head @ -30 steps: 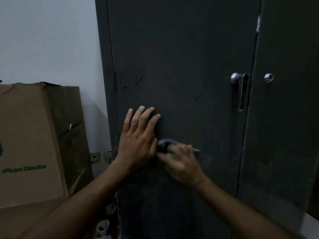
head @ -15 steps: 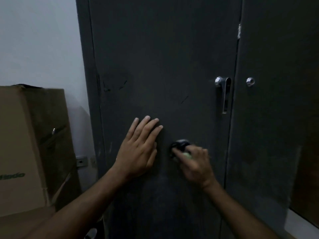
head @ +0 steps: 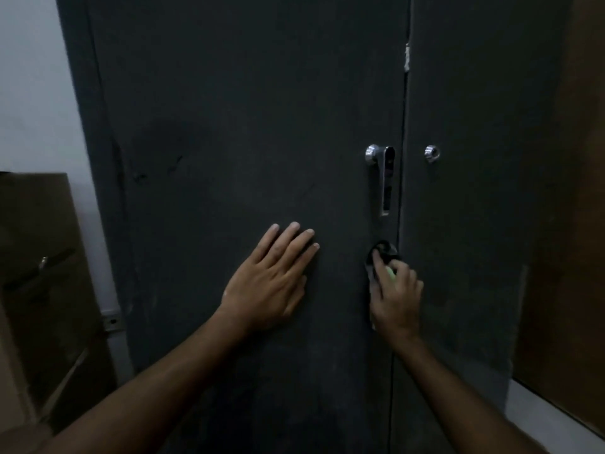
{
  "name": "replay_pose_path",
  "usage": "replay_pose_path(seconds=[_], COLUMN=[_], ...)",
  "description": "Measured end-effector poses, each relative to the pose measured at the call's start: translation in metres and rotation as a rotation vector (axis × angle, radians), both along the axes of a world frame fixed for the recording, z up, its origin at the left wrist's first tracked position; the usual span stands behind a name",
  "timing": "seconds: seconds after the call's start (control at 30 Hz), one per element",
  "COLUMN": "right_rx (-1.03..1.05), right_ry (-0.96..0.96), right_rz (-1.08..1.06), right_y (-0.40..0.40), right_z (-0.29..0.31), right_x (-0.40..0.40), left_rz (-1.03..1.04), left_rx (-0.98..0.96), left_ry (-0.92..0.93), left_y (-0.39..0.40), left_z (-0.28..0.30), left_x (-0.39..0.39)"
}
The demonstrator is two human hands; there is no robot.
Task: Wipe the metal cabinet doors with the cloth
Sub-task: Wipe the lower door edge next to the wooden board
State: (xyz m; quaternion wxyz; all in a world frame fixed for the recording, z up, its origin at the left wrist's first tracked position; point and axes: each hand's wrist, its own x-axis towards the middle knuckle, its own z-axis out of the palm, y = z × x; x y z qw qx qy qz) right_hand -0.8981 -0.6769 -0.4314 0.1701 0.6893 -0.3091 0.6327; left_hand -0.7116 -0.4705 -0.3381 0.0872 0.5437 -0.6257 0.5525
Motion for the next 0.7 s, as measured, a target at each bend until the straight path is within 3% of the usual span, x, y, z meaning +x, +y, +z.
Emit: replay_pose_path(seconds=[0.07,0.1,0.23,0.27,0.4,0.53,0.57,0.7], right_rx=[0.17,0.187,-0.164,-0.188,0.059,0.262,0.223,0.036], right_ry=[-0.214,-0.233,0.269,0.309,0.018,-0.313,-0.304,0.112], right_rz=[-0.014,-0.004,0.098,0.06,-0.071,0.095,0.124,0.085], right_y=[0.01,0.021,0.026,0.009,-0.042,-0.056,-0.053,-0.071], right_z=[0.01,0.006,-0.046,-0.045,0.007,0.051,0.039,-0.052], right_x=[0.014,0.023,0.008,-0.01,-0.05,-0.041,-0.035,-0.058], left_rz=[0.014,0.023,0.027,0.005,-0.08,-0.102,-0.116,-0.139], left_rx=[-0.019,-0.028,-0.05,-0.031,0.083,0.125,0.143,0.13], left_ry=[0.004,0.009,0.129,0.139,0.079,0.079,0.072,0.073], left_y=[-0.002,-0.003,-0.015,-0.022,-0.058,-0.101,-0.112,-0.144], left_z=[-0.002,-0.003,-0.005,-0.007,-0.008,-0.005,-0.007,-0.012], left_x=[-0.002,-0.003,-0.024,-0.034,-0.065,-0.085,-0.091,-0.104])
